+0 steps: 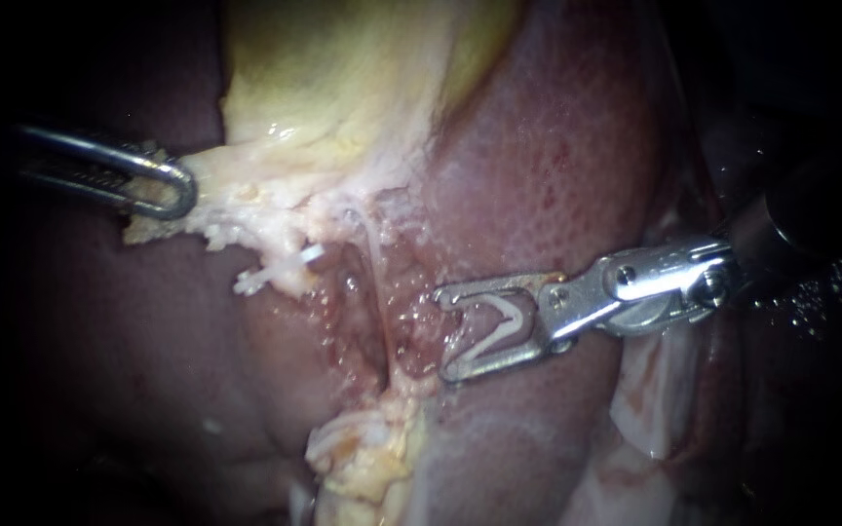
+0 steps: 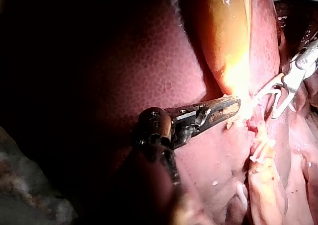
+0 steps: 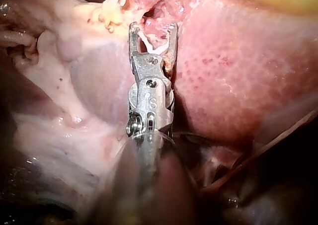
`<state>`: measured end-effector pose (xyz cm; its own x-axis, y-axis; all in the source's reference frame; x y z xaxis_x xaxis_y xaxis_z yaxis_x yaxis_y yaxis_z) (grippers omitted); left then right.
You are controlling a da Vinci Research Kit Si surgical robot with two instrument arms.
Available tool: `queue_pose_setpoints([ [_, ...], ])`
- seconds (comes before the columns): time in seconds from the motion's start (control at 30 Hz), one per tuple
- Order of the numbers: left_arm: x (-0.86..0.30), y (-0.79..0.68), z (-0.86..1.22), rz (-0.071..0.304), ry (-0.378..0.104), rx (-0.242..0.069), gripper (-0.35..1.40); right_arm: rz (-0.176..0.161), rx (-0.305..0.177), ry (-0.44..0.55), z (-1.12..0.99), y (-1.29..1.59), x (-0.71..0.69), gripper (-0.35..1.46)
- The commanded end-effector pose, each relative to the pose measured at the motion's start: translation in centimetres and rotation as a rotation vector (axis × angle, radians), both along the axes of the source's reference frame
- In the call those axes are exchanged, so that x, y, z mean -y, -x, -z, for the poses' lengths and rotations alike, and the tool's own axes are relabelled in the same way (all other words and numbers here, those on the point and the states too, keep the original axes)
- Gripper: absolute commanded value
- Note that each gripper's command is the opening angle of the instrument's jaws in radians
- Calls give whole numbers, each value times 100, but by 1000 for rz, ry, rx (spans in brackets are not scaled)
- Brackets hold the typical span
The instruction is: Clipping first clip right tube
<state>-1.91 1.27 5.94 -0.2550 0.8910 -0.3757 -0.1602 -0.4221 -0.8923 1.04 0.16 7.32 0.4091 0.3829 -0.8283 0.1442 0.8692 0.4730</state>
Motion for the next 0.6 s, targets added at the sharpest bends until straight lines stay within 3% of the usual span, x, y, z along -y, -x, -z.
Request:
queue_pose_setpoints([
  [0.03, 0, 0, 0, 0, 0, 0, -35, 0, 0, 0, 0, 0, 0, 47],
  [0.6, -1, -1, -2, 0, 0, 1, -35, -2, -2, -24, 14, -1, 10, 47],
])
